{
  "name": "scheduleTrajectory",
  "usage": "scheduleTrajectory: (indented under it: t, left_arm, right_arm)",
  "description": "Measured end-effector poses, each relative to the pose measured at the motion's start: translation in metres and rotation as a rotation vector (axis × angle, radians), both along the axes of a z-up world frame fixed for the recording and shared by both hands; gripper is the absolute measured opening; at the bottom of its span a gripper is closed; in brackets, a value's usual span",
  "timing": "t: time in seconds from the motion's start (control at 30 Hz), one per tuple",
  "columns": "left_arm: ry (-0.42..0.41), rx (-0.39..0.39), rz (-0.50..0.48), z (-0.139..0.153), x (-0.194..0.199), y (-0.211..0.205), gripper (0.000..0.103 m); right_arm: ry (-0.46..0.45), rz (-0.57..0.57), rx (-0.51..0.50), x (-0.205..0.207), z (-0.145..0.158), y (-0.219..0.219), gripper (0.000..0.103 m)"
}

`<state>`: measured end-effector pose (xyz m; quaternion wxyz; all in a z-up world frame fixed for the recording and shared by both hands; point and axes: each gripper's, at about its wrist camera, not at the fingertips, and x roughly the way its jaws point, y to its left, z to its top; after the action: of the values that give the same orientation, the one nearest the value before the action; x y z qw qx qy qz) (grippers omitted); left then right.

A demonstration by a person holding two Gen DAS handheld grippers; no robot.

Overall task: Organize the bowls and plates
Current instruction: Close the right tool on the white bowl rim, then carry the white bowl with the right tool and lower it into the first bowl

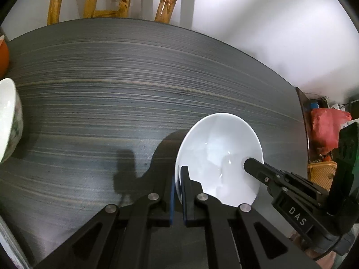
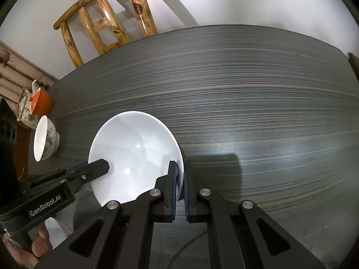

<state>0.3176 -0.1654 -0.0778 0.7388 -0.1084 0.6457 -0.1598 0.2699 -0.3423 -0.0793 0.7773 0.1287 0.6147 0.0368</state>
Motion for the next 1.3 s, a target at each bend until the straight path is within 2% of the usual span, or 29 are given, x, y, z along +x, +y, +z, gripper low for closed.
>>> scheduleTrajectory:
  t: [0.47, 0.83, 1.3]
  left_arm:
    - [-0.040, -0.005, 0.032, 0.045, -0.050, 0.050, 0.004]
    - [-0.080, 0.005, 0.070, 0.078, -0.098, 0.109, 0.004]
    - [-0.072, 0.023, 0.129, 0.081, -0.147, 0.169, 0.004]
  right_arm:
    - [-0.050, 0.050, -0.004, -0.041, 0.047, 0.049, 0.006]
    - [-0.097, 0.107, -0.006, -0.079, 0.083, 0.102, 0.006]
    - [-0.101, 0.175, 0.010, -0.119, 0.092, 0.166, 0.006]
